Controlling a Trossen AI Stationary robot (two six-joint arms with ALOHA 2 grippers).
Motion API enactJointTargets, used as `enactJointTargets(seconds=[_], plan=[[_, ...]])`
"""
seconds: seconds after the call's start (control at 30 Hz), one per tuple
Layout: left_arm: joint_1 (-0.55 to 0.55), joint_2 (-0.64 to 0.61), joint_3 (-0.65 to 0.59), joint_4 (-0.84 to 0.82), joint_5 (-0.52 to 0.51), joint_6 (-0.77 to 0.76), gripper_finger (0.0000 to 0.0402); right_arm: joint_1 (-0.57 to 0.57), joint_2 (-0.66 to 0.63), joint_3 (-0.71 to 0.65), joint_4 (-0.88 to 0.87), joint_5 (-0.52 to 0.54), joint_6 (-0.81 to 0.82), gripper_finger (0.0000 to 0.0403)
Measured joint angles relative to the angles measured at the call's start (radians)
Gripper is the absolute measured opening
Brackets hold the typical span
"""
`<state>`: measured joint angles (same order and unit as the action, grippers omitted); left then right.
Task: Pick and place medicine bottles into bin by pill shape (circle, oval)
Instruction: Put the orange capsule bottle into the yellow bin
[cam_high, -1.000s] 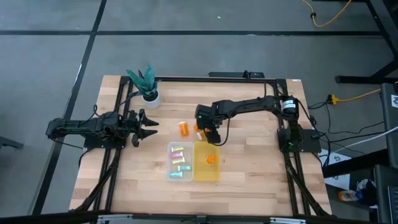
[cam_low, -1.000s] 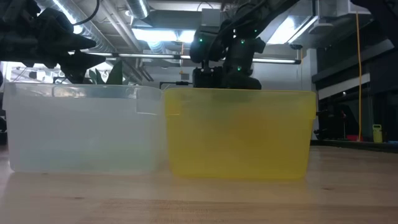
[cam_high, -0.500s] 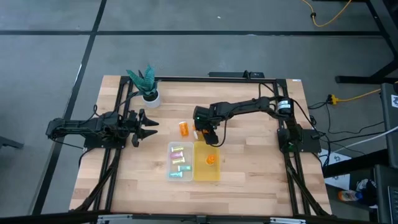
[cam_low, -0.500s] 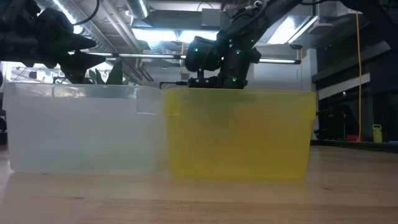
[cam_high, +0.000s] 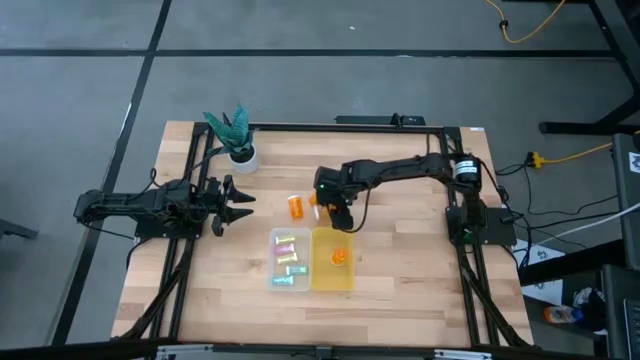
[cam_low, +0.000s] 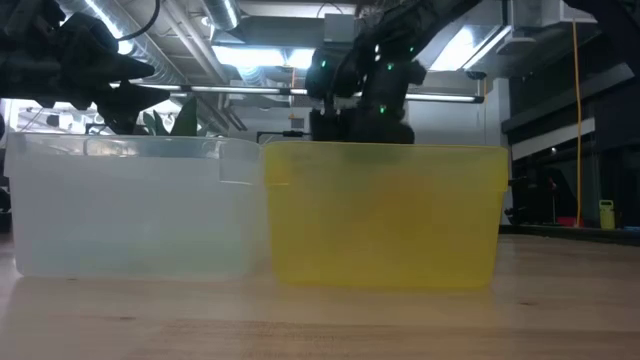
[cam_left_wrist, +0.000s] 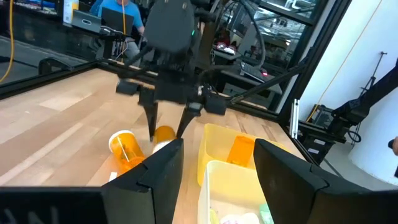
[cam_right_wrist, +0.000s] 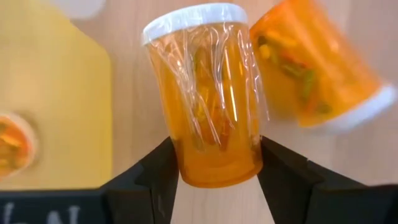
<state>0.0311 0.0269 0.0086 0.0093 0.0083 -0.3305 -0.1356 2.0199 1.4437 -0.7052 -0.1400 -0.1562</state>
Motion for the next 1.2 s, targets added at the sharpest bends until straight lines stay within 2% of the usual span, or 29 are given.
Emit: enactJointTargets(seconds=[0.2, 0.37, 0.8, 1.07, 1.2], plan=[[0.000, 0.000, 0.000, 0.000, 0.000, 0.000, 0.0190, 0.004, -0.081, 0.000, 0.000, -0.001, 0.055, 0.0183], [0.000, 0.000, 0.000, 0.000, 0.000, -0.001, 0.0190, 0.039, -0.124, 0.000, 0.002, -0.002, 0.135, 0.0192], [0.000, 0.000, 0.000, 0.000, 0.000, -0.001, 0.0190, 0.204, -0.132, 0.000, -0.051, -0.014, 0.281, 0.0196], [0.000, 0.000, 0.000, 0.000, 0.000, -0.001, 0.0190, 0.239, -0.132, 0.000, -0.058, -0.013, 0.458, 0.0208], [0.000, 0.000, 0.000, 0.000, 0.000, -0.001, 0.0190, 0.238, -0.132, 0.000, -0.086, -0.011, 0.472, 0.0224]])
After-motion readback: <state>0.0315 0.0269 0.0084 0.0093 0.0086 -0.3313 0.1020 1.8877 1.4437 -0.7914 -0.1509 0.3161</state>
